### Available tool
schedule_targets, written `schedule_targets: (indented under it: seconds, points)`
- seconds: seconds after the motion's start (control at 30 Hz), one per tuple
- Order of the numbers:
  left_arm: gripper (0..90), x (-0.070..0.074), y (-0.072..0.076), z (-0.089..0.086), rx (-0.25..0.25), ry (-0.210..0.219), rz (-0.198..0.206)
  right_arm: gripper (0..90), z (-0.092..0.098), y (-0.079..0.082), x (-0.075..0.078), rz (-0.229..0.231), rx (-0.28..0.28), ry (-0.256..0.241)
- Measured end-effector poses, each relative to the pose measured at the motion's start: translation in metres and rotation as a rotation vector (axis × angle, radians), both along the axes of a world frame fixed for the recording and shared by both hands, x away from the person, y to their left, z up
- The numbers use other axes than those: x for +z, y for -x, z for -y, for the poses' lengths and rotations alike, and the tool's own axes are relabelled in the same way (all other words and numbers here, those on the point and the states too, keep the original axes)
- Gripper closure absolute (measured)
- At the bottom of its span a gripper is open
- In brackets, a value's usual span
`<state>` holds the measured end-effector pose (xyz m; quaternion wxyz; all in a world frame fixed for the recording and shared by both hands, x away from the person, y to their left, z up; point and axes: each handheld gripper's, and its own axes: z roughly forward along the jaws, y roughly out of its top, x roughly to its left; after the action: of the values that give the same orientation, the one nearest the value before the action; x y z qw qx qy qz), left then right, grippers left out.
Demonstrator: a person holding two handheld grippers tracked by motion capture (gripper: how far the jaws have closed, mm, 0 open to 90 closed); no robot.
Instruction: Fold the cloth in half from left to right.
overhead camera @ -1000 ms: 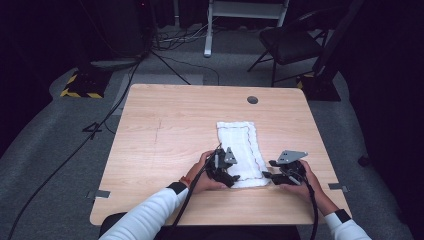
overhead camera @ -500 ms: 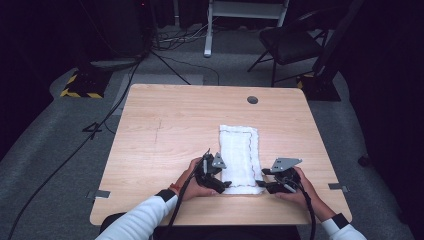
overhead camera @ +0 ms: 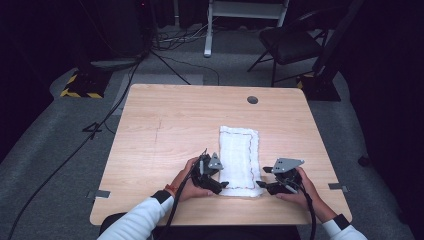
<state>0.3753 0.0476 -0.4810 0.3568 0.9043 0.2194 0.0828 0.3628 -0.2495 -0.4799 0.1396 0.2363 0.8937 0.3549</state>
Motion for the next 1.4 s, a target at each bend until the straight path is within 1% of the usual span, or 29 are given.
schedule_targets:
  seconds: [0.07, 0.1, 0.13, 0.17, 0.23, 0.27, 0.3, 0.37, 0.4, 0.43, 0.5, 0.6, 0.67, 0.7, 0.73, 0.77, 0.8, 0.83, 0.9, 0.93, 0.97, 1.0, 1.03, 1.07, 1.1, 1.17, 1.23, 1.33, 1.4]
  points:
    - [21.2, 0.005, -0.004, -0.002, 0.012, 0.007, 0.018, 40.3, 0.004, -0.003, 0.004, 0.016, -0.01, -0.013]
    - [21.2, 0.01, -0.009, -0.004, 0.021, 0.013, 0.029, 40.3, 0.006, -0.006, 0.007, 0.022, -0.022, -0.025]
    - [21.2, 0.011, -0.012, -0.005, 0.026, 0.018, 0.035, 40.3, 0.009, -0.011, 0.011, 0.034, -0.047, -0.041]
    - [21.3, 0.013, -0.015, -0.006, 0.033, 0.022, 0.038, 40.4, 0.01, -0.013, 0.013, 0.039, -0.058, -0.049]
    - [21.3, 0.015, -0.025, -0.008, 0.044, 0.033, 0.023, 40.3, 0.011, -0.022, 0.016, 0.044, -0.082, -0.059]
    - [21.4, 0.015, -0.032, -0.008, 0.048, 0.025, 0.035, 40.4, 0.011, -0.027, 0.018, 0.047, -0.097, -0.055]
    - [21.8, 0.016, -0.039, -0.008, 0.051, 0.004, 0.041, 40.4, 0.01, -0.036, 0.018, 0.054, -0.11, -0.052]
    - [21.9, 0.016, -0.052, -0.007, 0.074, 0.004, 0.037, 39.8, 0.008, -0.05, 0.018, 0.045, -0.135, -0.05]
    - [21.9, 0.017, -0.059, -0.007, 0.08, 0.004, 0.036, 38.9, 0.005, -0.059, 0.017, 0.028, -0.154, -0.043]
    - [21.7, 0.017, -0.063, -0.006, 0.09, 0.006, 0.042, 38.7, 0.003, -0.066, 0.016, 0.025, -0.167, -0.037]
    - [21.7, 0.017, -0.077, -0.003, 0.107, 0.023, 0.032, 38.6, -0.001, -0.076, 0.016, 0.032, -0.18, -0.035]
    - [21.8, 0.016, -0.092, 0.005, 0.138, 0.01, 0.04, 38.6, -0.009, -0.094, 0.015, 0.045, -0.207, -0.032]
    - [21.8, 0.014, -0.103, 0.012, 0.171, -0.014, 0.052, 38.7, -0.013, -0.105, 0.013, 0.051, -0.218, -0.019]
    - [22.2, 0.013, -0.11, 0.014, 0.19, -0.007, 0.041, 38.7, -0.015, -0.108, 0.012, 0.051, -0.226, -0.012]
    - [22.4, 0.012, -0.115, 0.016, 0.196, -0.004, 0.036, 38.8, -0.018, -0.115, 0.011, 0.053, -0.241, -0.014]
    - [22.3, 0.011, -0.12, 0.018, 0.21, -0.008, 0.033, 38.9, -0.02, -0.118, 0.01, 0.046, -0.244, -0.018]
    - [22.6, 0.01, -0.125, 0.019, 0.233, -0.018, 0.042, 39.0, -0.023, -0.123, 0.009, 0.038, -0.25, -0.012]
    - [23.2, 0.008, -0.131, 0.021, 0.254, -0.02, 0.032, 39.2, -0.025, -0.127, 0.008, 0.042, -0.258, -0.003]
    - [24.8, 0.005, -0.14, 0.023, 0.272, -0.014, 0.013, 39.4, -0.031, -0.137, 0.007, 0.02, -0.276, 0.005]
    - [25.7, 0.003, -0.142, 0.024, 0.281, -0.022, 0.007, 39.7, -0.033, -0.141, 0.006, 0.01, -0.29, 0.006]
    - [28.0, 0.001, -0.146, 0.025, 0.277, -0.03, 0.008, 39.7, -0.035, -0.144, 0.006, 0.009, -0.296, 0.007]
    - [30.4, -0.002, -0.149, 0.025, 0.271, -0.037, -0.003, 39.7, -0.036, -0.148, 0.005, -0.002, -0.305, -0.001]
    - [29.5, -0.003, -0.151, 0.025, 0.271, -0.036, -0.007, 39.5, -0.038, -0.153, 0.004, -0.009, -0.311, 0.0]
    - [28.8, -0.005, -0.154, 0.025, 0.277, -0.028, -0.019, 39.6, -0.039, -0.155, 0.003, -0.009, -0.316, 0.002]
    - [27.7, -0.006, -0.155, 0.025, 0.283, -0.023, -0.026, 39.6, -0.039, -0.16, 0.0, -0.025, -0.323, -0.002]
    - [24.5, -0.007, -0.157, 0.023, 0.295, 0.01, -0.044, 39.4, -0.041, -0.165, -0.004, -0.045, -0.33, 0.004]
    - [22.6, -0.009, -0.159, 0.022, 0.294, 0.028, -0.065, 39.2, -0.042, -0.168, -0.007, -0.053, -0.328, -0.002]
    - [20.3, -0.012, -0.161, 0.021, 0.283, 0.038, -0.072, 37.9, -0.042, -0.171, -0.009, -0.068, -0.328, -0.009]
    - [19.9, -0.014, -0.162, 0.022, 0.282, 0.029, -0.082, 37.9, -0.041, -0.174, -0.01, -0.086, -0.325, -0.02]
